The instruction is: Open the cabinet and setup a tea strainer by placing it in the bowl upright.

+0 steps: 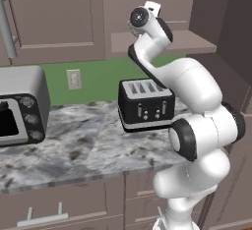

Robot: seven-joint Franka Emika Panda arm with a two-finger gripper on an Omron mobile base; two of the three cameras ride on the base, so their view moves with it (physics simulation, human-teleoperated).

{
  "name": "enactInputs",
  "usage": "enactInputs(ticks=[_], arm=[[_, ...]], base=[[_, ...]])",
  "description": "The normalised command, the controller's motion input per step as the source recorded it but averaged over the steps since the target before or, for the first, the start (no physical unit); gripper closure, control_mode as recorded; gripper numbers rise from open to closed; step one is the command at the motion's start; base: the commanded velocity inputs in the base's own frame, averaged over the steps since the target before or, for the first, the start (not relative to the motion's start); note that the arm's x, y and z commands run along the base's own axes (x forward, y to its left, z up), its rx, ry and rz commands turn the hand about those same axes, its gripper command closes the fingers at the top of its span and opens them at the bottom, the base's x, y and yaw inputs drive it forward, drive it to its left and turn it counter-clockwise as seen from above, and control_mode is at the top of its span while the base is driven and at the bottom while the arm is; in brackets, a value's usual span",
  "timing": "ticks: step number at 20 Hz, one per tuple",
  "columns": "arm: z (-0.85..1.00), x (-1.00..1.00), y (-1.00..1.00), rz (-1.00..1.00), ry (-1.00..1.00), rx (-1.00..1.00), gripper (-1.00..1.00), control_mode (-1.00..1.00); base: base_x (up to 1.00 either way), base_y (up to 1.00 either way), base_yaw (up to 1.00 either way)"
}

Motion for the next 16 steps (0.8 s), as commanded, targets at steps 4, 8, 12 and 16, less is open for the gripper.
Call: enactInputs(ticks=[4, 8, 12, 16], arm=[[-0.09, 0.33, 0.05, 0.00, 0.04, 0.00, -1.00, -1.00], [-0.01, 0.29, 0.13, 0.00, 0.01, 0.00, -1.00, -1.00], [-0.01, 0.31, 0.12, 0.00, 0.02, 0.00, -1.00, -1.00], [-0.02, 0.30, 0.07, 0.00, 0.01, 0.00, -1.00, -1.00]], base=[[0.00, 0.00, 0.00], [0.00, 0.00, 0.00], [0.00, 0.00, 0.00], [0.00, 0.00, 0.00]])
